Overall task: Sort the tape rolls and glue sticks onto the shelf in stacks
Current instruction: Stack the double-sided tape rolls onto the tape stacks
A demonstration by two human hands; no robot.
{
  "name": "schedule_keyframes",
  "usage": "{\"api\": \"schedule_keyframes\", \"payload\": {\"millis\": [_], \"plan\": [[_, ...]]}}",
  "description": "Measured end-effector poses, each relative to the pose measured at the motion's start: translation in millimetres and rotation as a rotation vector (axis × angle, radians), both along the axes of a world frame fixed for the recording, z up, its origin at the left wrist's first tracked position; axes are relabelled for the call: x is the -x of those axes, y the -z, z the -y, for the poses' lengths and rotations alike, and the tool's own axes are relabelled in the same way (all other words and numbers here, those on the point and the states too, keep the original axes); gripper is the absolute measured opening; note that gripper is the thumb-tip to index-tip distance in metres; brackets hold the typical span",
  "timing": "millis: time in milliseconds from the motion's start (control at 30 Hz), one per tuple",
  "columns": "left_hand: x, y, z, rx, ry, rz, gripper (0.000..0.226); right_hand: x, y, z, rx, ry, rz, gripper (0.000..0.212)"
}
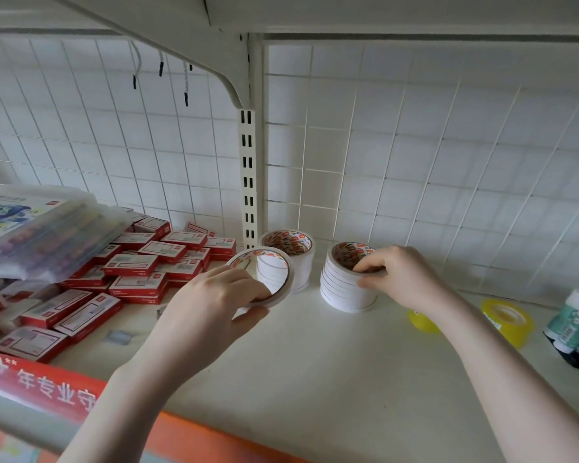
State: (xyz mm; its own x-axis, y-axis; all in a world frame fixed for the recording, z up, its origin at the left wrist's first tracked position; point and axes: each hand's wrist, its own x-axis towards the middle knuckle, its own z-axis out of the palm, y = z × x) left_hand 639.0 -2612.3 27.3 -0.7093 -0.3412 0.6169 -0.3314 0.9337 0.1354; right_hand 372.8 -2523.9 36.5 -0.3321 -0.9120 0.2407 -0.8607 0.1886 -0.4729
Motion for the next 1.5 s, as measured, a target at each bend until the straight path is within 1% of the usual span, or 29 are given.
{"api": "schedule_keyframes", "payload": {"millis": [100,233,300,400,433,500,567,633,700,800,933,1000,1133,1333,1500], "plan": [[1,1,0,-0.002,-0.001,0.0,0.008,3,-2,3,-0.038,-0.03,0.017,0.016],[2,1,1,-0.001,0.011,0.002,0.007,6,-3,2,-0.032,-0.061,0.063,0.017],[3,0,2,0.005,0.011,0.007,0.008,6,0,0,-0.006,-0.068,0.047,0.021],[4,-5,7,0.019,-0.003,0.012,0.009,3,3,-6,0.096,-0.062,-0.087,0.034],[5,-8,10,0.029,-0.01,0.014,0.009,1,3,-9,0.154,-0.041,-0.129,0.033],[10,-17,15,0.042,-0.019,0.021,0.009,-2,5,-18,0.265,0.023,-0.22,0.025],[17,-24,23,0.036,-0.023,0.035,0.01,-7,8,-28,0.33,0.082,-0.305,0.016],[28,-30,30,0.026,-0.031,0.061,0.012,-13,14,-38,0.346,0.12,-0.365,0.008],[39,-33,38,0.0,-0.062,0.093,0.01,-18,21,-45,0.345,0.159,-0.403,0.01],[57,-37,48,-0.031,-0.107,0.177,0.011,-22,31,-48,0.347,0.199,-0.418,0.016],[76,-34,61,-0.093,-0.066,0.249,0.014,-23,40,-53,0.353,0.211,-0.428,0.018],[83,-32,64,-0.093,-0.058,0.271,0.014,-22,45,-55,0.354,0.224,-0.426,0.019],[91,-27,66,-0.072,-0.066,0.313,0.014,-18,55,-56,0.353,0.244,-0.402,0.021],[90,-23,69,-0.136,-0.105,0.334,0.015,-17,60,-55,0.333,0.269,-0.382,0.023],[89,-23,71,-0.136,-0.096,0.35,0.013,-15,63,-54,0.331,0.271,-0.365,0.025]]}}
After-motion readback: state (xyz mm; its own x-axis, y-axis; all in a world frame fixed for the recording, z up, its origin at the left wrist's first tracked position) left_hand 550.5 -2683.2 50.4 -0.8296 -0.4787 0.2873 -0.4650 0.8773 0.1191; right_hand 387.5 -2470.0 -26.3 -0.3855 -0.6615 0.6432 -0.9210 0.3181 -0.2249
